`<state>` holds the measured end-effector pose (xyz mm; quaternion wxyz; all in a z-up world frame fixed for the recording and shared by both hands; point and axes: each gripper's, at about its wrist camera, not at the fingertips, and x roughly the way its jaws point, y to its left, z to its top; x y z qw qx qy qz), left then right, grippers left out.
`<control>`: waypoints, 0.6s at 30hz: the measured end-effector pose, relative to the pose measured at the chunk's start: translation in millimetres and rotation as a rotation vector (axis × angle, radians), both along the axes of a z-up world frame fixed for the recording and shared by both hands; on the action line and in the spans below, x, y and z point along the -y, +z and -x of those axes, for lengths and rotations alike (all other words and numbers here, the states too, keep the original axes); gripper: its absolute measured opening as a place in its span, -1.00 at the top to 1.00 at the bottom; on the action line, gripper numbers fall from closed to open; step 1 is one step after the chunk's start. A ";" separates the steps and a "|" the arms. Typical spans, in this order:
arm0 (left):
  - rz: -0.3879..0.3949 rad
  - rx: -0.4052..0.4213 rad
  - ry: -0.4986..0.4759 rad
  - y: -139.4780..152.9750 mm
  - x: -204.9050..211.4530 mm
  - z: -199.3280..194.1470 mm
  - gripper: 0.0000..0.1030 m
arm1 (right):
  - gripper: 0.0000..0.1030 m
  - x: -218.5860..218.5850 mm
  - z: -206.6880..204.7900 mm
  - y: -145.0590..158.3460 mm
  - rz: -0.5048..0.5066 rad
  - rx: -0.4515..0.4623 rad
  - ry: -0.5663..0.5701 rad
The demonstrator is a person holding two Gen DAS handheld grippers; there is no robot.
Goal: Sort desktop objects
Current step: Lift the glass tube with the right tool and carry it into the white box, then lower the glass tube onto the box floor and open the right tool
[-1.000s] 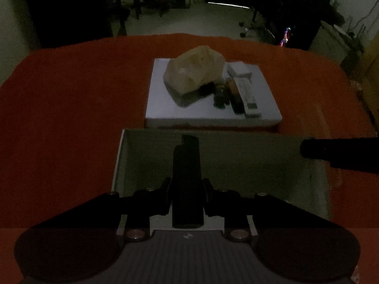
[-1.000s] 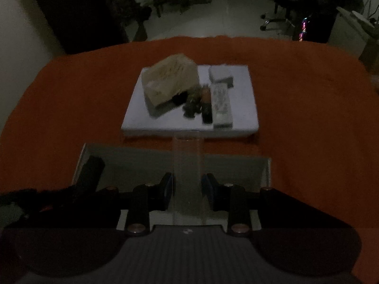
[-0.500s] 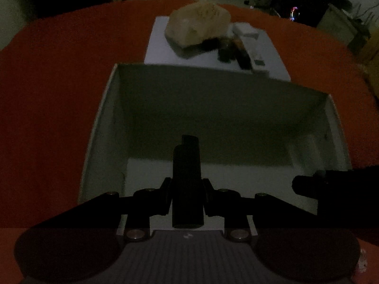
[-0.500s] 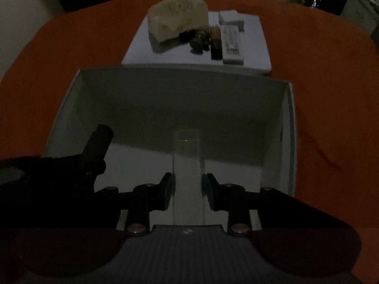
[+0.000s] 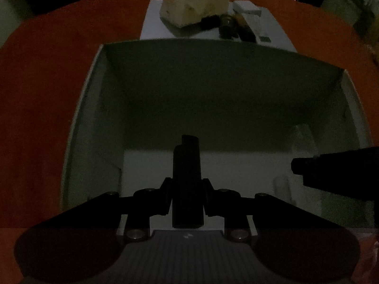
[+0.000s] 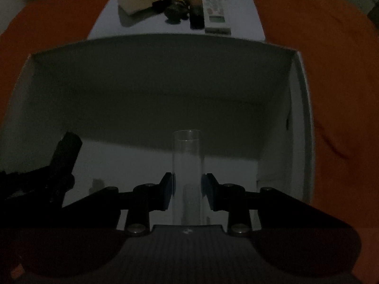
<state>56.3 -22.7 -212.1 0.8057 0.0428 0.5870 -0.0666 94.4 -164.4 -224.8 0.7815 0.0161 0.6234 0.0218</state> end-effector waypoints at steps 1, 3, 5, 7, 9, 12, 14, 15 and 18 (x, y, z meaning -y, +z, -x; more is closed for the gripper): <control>0.000 -0.005 -0.003 -2.5 0.6 -0.5 0.58 | 0.37 0.1 -0.5 -0.7 -0.005 -0.002 -0.002; -0.003 -0.013 -0.005 -6.6 0.8 -1.6 0.58 | 0.37 -0.4 -1.2 -2.0 -0.016 -0.008 0.001; -0.008 -0.021 0.000 -10.5 0.0 -1.6 0.58 | 0.37 0.4 -1.0 -5.3 -0.023 -0.025 -0.005; -0.017 -0.025 0.007 -13.6 -1.4 -0.4 0.58 | 0.37 1.3 -0.7 -10.8 -0.027 -0.042 -0.008; -0.025 -0.033 0.013 -16.5 -2.5 1.0 0.58 | 0.37 2.7 0.6 -17.2 -0.028 -0.060 -0.006; -0.033 -0.036 0.004 -20.5 -1.1 3.0 0.58 | 0.37 3.6 3.4 -26.7 -0.026 -0.087 0.003; -0.037 -0.040 -0.003 -23.4 0.5 3.3 0.58 | 0.37 3.5 5.6 -32.1 -0.021 -0.097 0.010; -0.036 -0.045 -0.002 -24.7 1.0 3.4 0.58 | 0.37 3.4 6.8 -34.9 -0.018 -0.102 0.013; -0.040 -0.053 -0.002 -26.9 2.1 3.8 0.57 | 0.37 2.9 10.6 -41.0 -0.018 -0.121 0.020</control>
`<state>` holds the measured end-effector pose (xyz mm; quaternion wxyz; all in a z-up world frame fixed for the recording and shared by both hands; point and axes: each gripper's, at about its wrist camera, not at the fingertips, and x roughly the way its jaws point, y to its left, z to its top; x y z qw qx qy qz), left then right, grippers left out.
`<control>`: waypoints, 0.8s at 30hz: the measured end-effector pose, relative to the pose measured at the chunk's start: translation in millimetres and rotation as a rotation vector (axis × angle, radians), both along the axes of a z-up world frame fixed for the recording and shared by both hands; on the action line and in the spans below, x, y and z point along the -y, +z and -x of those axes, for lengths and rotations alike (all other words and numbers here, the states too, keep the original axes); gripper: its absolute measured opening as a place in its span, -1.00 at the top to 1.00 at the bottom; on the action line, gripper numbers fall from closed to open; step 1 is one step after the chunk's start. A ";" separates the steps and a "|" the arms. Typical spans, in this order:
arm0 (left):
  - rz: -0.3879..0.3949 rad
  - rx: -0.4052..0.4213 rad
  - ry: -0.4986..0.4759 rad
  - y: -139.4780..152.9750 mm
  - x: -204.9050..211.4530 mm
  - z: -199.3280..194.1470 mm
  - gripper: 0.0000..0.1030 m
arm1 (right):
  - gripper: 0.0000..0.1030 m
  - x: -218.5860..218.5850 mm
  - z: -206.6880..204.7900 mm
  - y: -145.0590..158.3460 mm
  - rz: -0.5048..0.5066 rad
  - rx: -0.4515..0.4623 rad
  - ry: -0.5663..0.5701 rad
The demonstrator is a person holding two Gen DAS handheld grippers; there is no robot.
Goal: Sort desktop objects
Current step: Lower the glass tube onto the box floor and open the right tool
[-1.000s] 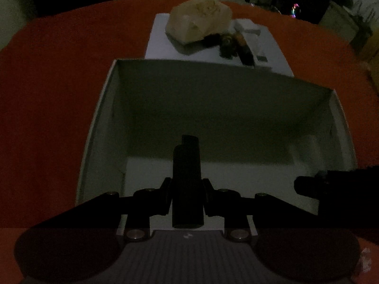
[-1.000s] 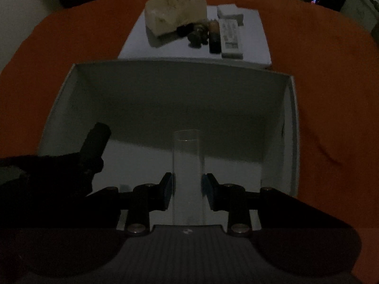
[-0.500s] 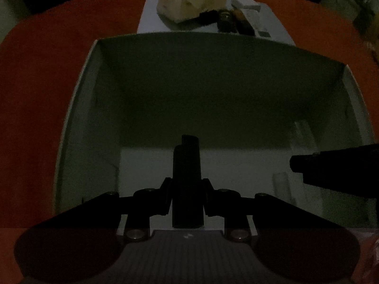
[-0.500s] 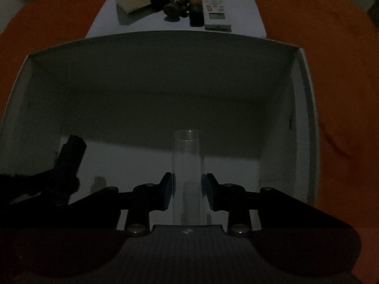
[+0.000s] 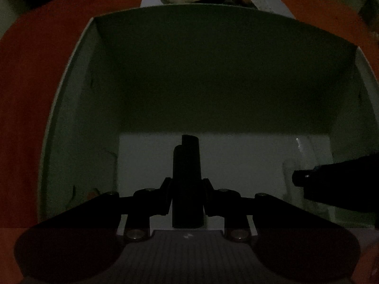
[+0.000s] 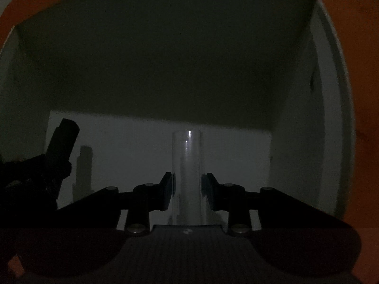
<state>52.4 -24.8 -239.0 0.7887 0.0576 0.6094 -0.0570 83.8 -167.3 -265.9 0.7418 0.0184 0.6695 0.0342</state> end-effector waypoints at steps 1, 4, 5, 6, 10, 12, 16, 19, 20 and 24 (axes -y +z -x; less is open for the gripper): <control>0.000 -0.003 0.000 -0.8 0.8 0.1 0.57 | 0.37 -0.4 1.2 -1.1 0.002 -0.002 0.003; -0.003 -0.008 0.001 -2.1 3.5 -1.2 0.57 | 0.37 -1.8 4.1 -4.0 0.002 -0.007 0.010; -0.003 -0.008 0.001 -2.4 4.7 -2.0 0.57 | 0.37 -2.3 4.9 -5.1 0.003 -0.009 0.012; -0.003 -0.008 0.000 -2.8 6.5 -2.6 0.57 | 0.37 -2.9 5.7 -6.1 0.004 -0.011 0.014; -0.003 -0.013 -0.005 -5.5 13.3 -3.4 0.57 | 0.37 -4.4 7.7 -8.8 0.007 -0.020 0.021; -0.006 -0.020 -0.012 -8.1 15.2 -2.1 0.57 | 0.37 -4.2 8.9 -9.2 0.005 -0.027 0.018; -0.004 -0.034 -0.008 -11.5 15.3 -0.1 0.57 | 0.36 -3.6 8.9 -7.8 -0.004 -0.041 0.014; 0.004 -0.032 0.000 -11.6 13.7 -0.4 0.57 | 0.36 -1.9 7.8 -10.2 -0.007 -0.045 0.015; 0.006 -0.031 0.001 -11.5 13.2 -0.8 0.57 | 0.35 -1.1 8.5 -10.7 -0.011 -0.043 0.014; -0.002 -0.026 0.000 -9.8 12.7 -0.6 0.50 | 0.15 1.2 10.0 -8.1 -0.005 -0.038 -0.001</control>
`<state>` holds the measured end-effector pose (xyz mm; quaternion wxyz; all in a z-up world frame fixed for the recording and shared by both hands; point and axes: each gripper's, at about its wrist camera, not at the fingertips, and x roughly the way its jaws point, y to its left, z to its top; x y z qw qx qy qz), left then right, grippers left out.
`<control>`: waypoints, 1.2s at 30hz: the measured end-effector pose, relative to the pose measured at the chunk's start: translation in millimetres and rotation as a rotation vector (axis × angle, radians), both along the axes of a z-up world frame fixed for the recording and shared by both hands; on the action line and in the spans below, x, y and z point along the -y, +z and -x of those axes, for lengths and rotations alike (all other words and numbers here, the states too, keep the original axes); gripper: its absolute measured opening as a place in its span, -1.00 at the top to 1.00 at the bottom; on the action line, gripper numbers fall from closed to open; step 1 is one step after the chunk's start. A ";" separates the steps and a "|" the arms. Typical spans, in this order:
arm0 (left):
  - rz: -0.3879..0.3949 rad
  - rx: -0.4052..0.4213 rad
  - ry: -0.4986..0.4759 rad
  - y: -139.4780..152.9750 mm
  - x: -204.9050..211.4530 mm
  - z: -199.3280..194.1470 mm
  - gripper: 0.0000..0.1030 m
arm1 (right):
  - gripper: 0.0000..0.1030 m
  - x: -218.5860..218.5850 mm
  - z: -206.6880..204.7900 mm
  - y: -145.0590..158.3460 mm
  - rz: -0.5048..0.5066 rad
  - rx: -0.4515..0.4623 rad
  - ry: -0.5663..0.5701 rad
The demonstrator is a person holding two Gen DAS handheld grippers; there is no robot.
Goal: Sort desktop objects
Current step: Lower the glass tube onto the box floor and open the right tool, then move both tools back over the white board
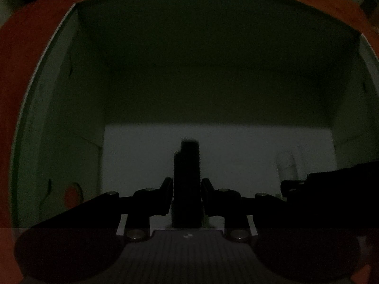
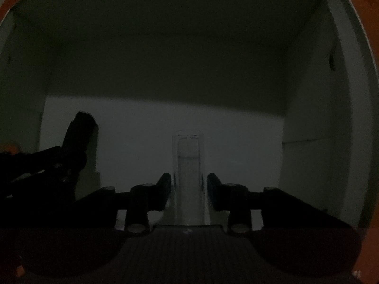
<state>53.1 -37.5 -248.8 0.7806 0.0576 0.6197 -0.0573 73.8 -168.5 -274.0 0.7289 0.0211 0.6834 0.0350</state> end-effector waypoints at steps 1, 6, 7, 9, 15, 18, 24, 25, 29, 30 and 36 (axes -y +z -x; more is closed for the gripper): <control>-0.001 0.004 0.000 1.5 0.1 0.2 0.46 | 0.07 0.0 0.7 1.6 0.002 0.003 -0.003; 0.016 0.025 0.000 13.6 2.9 1.3 0.10 | 0.00 1.6 0.8 13.5 0.000 0.042 -0.004; 0.027 0.021 0.007 16.8 3.0 0.4 0.08 | 0.00 1.9 0.3 16.5 0.000 0.050 -0.003; 0.040 0.027 0.021 24.7 3.9 -1.8 0.07 | 0.00 3.7 -6.5 24.5 0.000 0.074 -0.008; 0.096 0.053 0.081 51.5 -3.8 -15.6 0.03 | 0.00 4.6 -19.3 47.2 -0.029 0.120 -0.012; 0.127 0.078 0.113 65.0 -11.1 -24.5 0.03 | 0.00 2.4 -23.5 64.3 -0.048 0.138 -0.004; 0.177 0.124 0.160 86.5 -24.4 -44.8 0.03 | 0.00 1.7 -34.3 97.0 -0.101 0.190 -0.032; 0.179 0.130 0.161 89.4 -26.3 -49.0 0.03 | 0.00 2.0 -36.4 102.9 -0.106 0.198 -0.039; 0.184 0.149 0.159 102.2 -32.0 -65.1 0.03 | 0.00 15.1 -46.6 122.5 -0.122 0.232 -0.065; 0.184 0.152 0.156 105.5 -32.8 -69.3 0.03 | 0.00 20.4 -48.8 127.9 -0.122 0.240 -0.073; 0.176 0.207 0.118 128.7 -27.0 -96.5 -0.18 | -0.03 48.6 -79.2 149.0 -0.116 0.285 -0.097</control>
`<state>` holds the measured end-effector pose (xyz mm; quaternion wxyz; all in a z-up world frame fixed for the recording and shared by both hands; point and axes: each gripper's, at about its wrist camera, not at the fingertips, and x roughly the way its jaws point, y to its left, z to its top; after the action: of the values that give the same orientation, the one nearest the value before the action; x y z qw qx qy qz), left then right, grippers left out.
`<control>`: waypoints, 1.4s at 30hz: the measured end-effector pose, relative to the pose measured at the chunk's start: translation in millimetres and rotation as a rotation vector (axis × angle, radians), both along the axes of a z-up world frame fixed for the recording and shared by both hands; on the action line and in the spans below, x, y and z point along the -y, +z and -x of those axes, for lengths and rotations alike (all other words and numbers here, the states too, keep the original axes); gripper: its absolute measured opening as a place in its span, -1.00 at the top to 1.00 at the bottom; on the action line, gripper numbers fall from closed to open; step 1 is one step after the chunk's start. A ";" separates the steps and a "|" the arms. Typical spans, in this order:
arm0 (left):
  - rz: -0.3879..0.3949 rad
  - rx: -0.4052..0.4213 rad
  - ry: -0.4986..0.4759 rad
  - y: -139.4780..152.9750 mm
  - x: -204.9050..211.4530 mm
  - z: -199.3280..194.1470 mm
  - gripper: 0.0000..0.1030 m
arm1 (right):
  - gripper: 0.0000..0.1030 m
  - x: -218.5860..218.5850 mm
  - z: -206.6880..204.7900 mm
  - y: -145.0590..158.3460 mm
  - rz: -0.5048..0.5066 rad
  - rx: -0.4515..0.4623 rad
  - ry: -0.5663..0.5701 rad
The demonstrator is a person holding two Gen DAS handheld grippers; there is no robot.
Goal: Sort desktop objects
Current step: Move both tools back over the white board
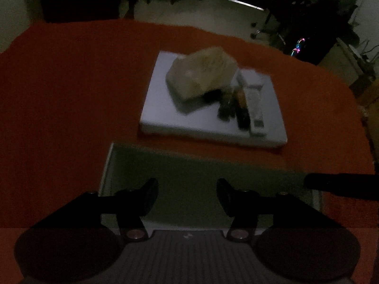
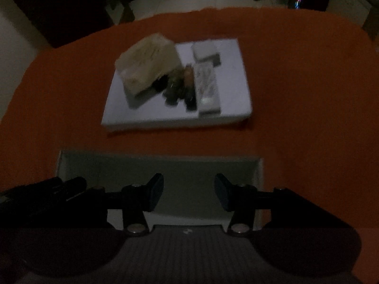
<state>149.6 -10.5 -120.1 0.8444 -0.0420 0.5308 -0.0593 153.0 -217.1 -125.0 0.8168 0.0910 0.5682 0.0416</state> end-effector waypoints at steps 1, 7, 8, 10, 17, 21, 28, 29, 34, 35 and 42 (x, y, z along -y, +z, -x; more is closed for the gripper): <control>-0.005 0.011 -0.005 2.3 2.4 -4.2 -0.18 | -0.03 3.5 -6.7 0.1 0.000 0.002 -0.004; 0.008 0.018 -0.048 2.0 23.4 -35.7 -0.18 | -0.04 21.4 -32.3 4.6 0.003 0.018 -0.027; 0.004 0.021 -0.057 0.4 27.7 -40.7 -0.18 | -0.04 22.5 -36.8 2.0 0.007 0.015 -0.024; -0.006 0.019 -0.081 -3.9 36.4 -50.7 -0.18 | -0.04 24.1 -45.2 -3.6 0.010 0.011 -0.020; -0.011 0.026 -0.151 -28.5 57.2 -87.4 -0.18 | -0.06 22.8 -74.4 -34.3 0.013 -0.014 -0.005; 0.006 0.024 -0.155 -46.0 60.7 -107.5 -0.18 | -0.05 21.8 -96.9 -50.7 0.012 -0.009 0.000; 0.035 -0.005 -0.141 -82.2 63.6 -143.3 -0.18 | -0.05 18.7 -132.5 -86.3 -0.015 -0.022 0.043; 0.035 -0.006 -0.145 -86.6 65.7 -146.5 -0.18 | -0.05 18.6 -135.5 -92.2 -0.013 -0.026 0.045; 0.041 -0.014 -0.155 -106.7 75.7 -160.7 -0.10 | -0.02 19.6 -149.5 -119.9 -0.006 -0.047 0.047; 0.040 -0.015 -0.155 -110.3 77.9 -162.6 -0.09 | -0.02 20.0 -151.7 -124.4 -0.002 -0.050 0.045; 0.034 -0.004 -0.164 -126.1 89.8 -172.5 -0.09 | -0.01 30.3 -162.3 -145.2 -0.002 -0.072 0.030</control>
<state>322.0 -100.3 -246.2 0.8347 -0.0127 0.5332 -0.1373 315.2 -247.4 -270.1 0.7950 0.0849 0.5984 0.0511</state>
